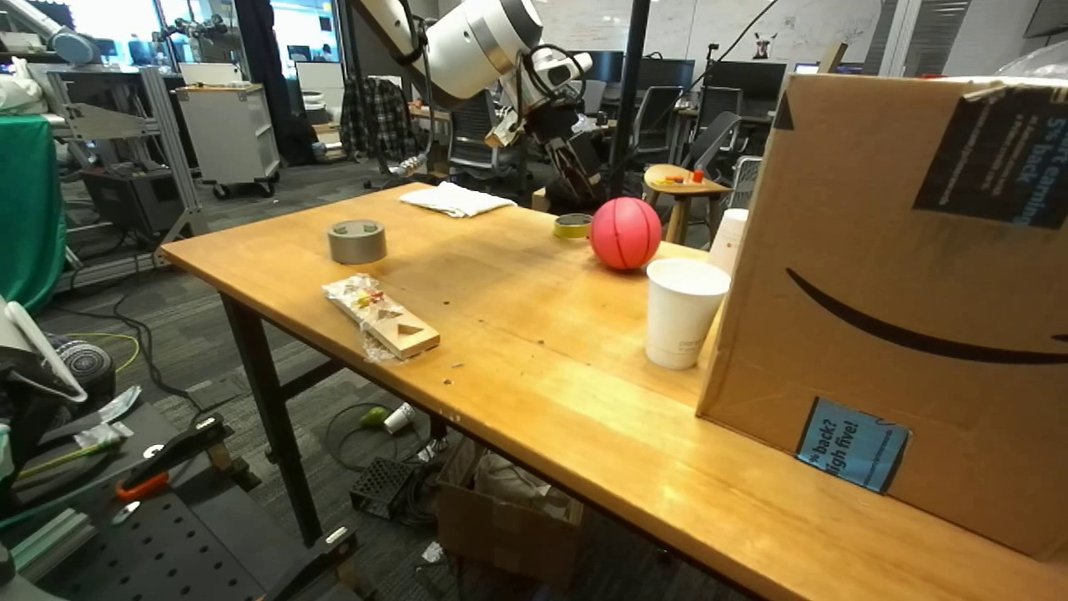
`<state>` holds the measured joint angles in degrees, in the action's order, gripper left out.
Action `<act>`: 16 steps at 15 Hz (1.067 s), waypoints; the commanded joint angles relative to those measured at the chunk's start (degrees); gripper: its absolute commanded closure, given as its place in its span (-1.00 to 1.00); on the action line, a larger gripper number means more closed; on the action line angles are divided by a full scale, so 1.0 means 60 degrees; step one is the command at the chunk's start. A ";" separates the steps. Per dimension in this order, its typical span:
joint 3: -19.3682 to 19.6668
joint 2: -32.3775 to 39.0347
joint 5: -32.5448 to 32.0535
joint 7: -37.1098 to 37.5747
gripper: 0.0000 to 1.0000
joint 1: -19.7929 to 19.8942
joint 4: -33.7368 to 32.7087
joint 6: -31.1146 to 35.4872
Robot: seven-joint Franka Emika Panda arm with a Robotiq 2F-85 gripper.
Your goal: Put the white ball in the cup, then put the red ball on the tape
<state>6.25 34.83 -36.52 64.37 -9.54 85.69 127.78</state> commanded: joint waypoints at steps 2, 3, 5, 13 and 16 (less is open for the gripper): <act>0.0182 0.0447 0.0350 -0.0203 -1.00 0.0077 -0.0653 0.0059; 0.0192 0.0495 0.0409 -0.0203 -1.00 0.0107 -0.0680 0.0088; 0.0235 0.0558 0.0524 -0.0207 -1.00 0.0112 -0.0741 0.0062; 0.0345 0.0694 0.0632 -0.0212 -1.00 0.0084 -0.0934 0.0028; 0.0359 0.0706 0.0631 -0.0211 -1.00 0.0081 -0.0959 0.0011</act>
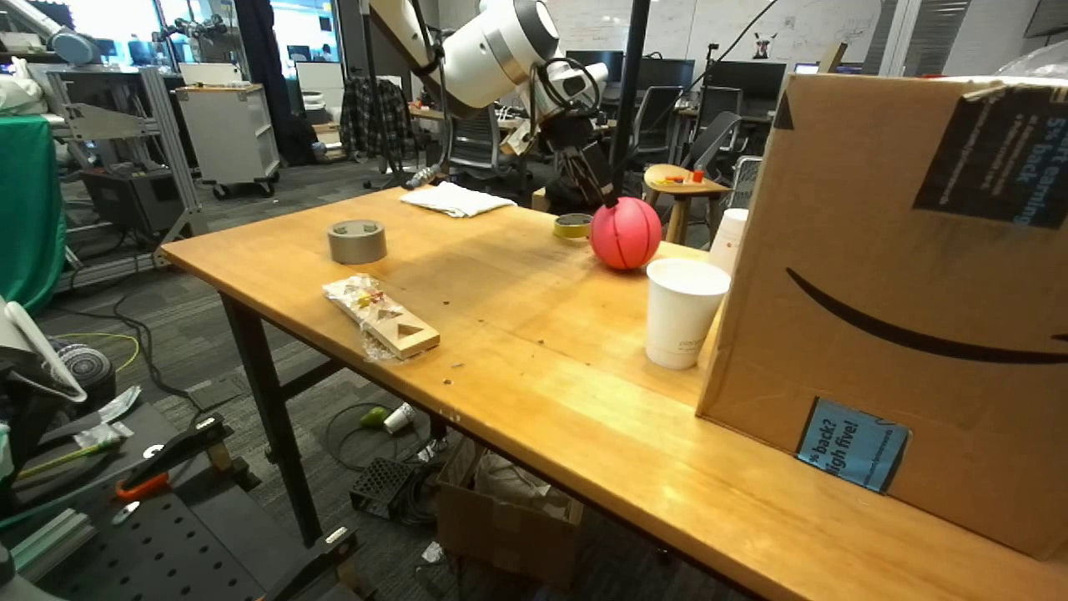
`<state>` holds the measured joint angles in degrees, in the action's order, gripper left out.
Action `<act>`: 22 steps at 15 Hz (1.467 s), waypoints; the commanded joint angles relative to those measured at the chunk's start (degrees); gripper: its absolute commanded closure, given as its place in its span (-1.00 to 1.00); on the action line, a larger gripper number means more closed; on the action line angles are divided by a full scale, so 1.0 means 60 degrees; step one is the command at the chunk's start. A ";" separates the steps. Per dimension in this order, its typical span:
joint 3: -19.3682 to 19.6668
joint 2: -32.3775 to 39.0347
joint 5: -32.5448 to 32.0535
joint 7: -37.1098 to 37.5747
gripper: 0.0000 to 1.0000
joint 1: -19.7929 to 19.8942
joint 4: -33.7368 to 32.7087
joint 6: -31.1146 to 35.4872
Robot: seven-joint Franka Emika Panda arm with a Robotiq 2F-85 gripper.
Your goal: Put the white ball in the cup, then put the red ball on the tape
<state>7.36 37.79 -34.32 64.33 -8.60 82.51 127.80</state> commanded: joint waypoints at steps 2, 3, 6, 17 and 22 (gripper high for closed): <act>0.0193 0.0221 0.0254 -0.0189 -1.00 -0.0091 -0.0454 -0.0048; 0.0202 0.0225 0.0255 -0.0187 -1.00 -0.0096 -0.0471 -0.0088; 0.0217 0.0214 0.0284 -0.0155 -1.00 -0.0109 -0.0468 -0.0212; 0.0238 0.0233 0.0286 -0.0129 0.16 -0.0114 -0.0501 -0.0394; 0.0228 0.0239 0.0275 -0.0176 0.85 -0.0117 -0.0578 -0.0446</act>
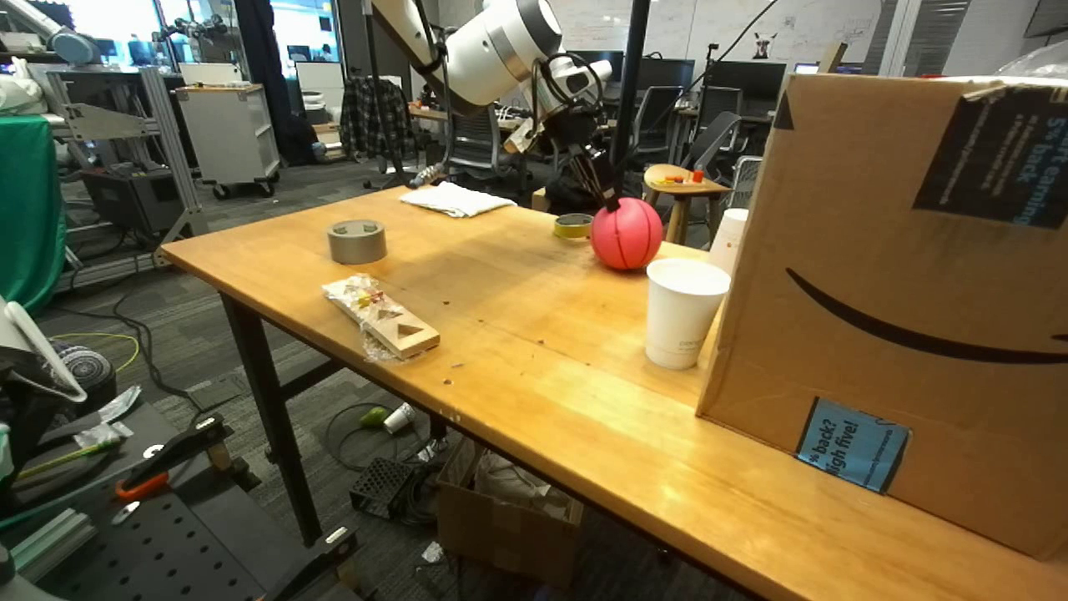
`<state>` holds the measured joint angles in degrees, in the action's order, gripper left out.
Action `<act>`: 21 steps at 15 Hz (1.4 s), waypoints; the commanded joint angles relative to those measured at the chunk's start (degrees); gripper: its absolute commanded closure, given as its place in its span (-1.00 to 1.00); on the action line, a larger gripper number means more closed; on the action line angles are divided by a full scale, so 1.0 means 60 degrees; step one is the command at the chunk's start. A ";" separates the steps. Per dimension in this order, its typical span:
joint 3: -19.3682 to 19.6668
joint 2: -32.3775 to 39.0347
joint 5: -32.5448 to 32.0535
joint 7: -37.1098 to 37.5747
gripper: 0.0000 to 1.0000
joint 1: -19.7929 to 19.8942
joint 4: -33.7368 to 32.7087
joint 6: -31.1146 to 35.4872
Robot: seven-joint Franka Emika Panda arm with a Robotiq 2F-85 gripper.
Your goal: Put the white ball in the cup, then put the red ball on the tape
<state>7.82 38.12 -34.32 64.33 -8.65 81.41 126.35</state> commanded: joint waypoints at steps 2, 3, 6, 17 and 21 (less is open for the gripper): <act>0.0140 0.0180 0.0280 -0.0211 0.96 -0.0104 -0.0419 -0.0205; 0.0141 0.0185 0.0278 -0.0211 1.00 -0.0106 -0.0437 -0.0208; 0.0132 0.0181 0.0293 -0.0221 0.94 -0.0099 -0.0434 -0.0212; 0.0099 -0.0259 0.0266 -0.0144 0.97 -0.0206 0.0048 -0.0055; 0.0102 -0.0803 0.0185 0.0061 0.97 -0.0327 0.0589 0.0091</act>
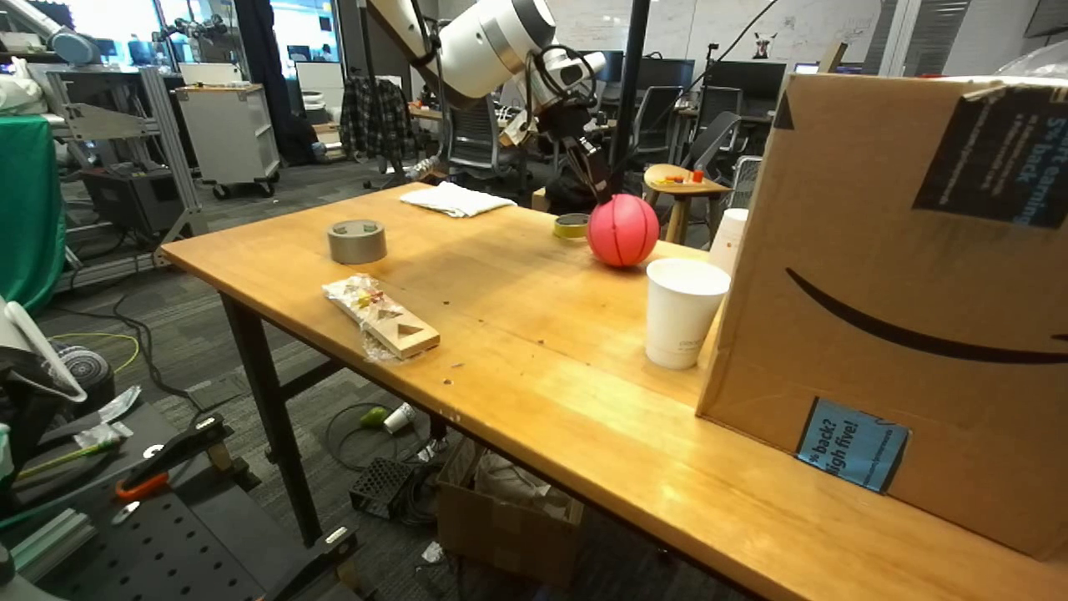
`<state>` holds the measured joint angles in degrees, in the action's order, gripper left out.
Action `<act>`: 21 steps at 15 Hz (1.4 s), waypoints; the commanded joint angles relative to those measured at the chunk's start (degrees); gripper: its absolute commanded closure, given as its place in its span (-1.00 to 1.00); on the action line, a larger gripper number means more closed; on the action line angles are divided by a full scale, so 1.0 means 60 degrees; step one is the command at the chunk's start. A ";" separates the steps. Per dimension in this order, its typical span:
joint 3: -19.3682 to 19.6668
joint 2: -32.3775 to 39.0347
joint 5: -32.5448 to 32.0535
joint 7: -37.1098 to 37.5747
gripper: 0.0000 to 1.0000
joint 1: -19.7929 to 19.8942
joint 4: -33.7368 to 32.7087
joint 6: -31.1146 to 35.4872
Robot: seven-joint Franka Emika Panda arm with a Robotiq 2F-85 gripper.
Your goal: Put the white ball in the cup, then put the red ball on the tape
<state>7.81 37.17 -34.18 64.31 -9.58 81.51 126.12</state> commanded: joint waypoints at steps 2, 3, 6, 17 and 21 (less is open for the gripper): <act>0.0079 -0.0947 0.0141 0.0120 0.97 -0.0218 0.0879 0.0176; 0.0075 -0.1144 0.0106 0.0165 0.98 -0.0242 0.1117 0.0217; -0.0017 -0.1901 0.0011 0.0315 0.98 -0.0325 0.2081 0.0452; -0.1200 -0.5153 -0.0531 0.1327 0.99 -0.0840 0.5613 0.0435; -0.2015 -0.5954 -0.0530 0.1595 0.99 -0.0875 0.6022 0.0009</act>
<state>-1.45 6.71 -35.97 71.60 -14.56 114.46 128.21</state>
